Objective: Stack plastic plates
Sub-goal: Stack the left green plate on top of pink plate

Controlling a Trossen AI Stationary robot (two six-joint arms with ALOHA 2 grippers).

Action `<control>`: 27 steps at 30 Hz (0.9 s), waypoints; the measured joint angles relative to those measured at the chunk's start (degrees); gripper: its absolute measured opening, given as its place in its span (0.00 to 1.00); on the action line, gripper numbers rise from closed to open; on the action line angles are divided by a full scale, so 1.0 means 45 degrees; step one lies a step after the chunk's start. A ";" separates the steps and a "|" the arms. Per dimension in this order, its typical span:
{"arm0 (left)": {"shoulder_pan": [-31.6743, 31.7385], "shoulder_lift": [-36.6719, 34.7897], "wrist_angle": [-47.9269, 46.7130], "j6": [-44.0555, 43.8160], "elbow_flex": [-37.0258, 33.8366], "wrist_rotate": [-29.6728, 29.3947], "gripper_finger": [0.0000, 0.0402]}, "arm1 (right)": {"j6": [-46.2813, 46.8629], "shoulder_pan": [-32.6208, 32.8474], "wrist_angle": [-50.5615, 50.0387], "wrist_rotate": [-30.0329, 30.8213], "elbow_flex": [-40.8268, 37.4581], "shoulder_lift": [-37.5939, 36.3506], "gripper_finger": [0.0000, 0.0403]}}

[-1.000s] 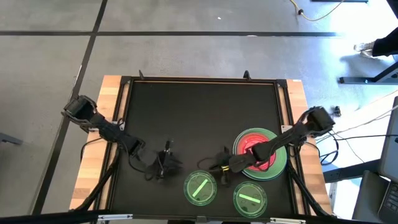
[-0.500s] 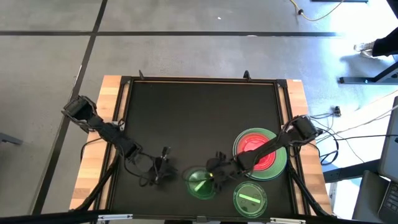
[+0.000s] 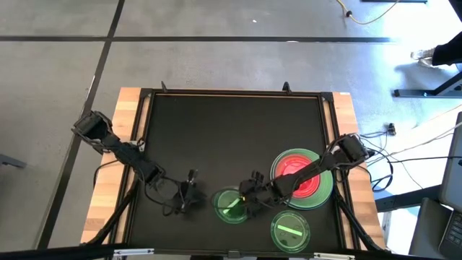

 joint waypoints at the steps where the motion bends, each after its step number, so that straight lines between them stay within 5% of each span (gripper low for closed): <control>1: 0.0005 0.0000 0.0000 0.0000 0.0000 -0.0010 0.18 | -0.0021 -0.0087 -0.0015 0.0013 0.0000 -0.0021 0.44; 20: 0.0016 0.0000 -0.0097 0.0058 0.0000 -0.0005 0.18 | -0.0911 -0.0439 -0.3666 0.1115 0.2055 -0.0069 0.44; 27: 0.0016 0.0000 -0.0291 0.0039 0.0000 -0.0005 0.18 | -0.0911 -0.1374 -0.3312 -0.0136 0.1245 -0.0064 0.44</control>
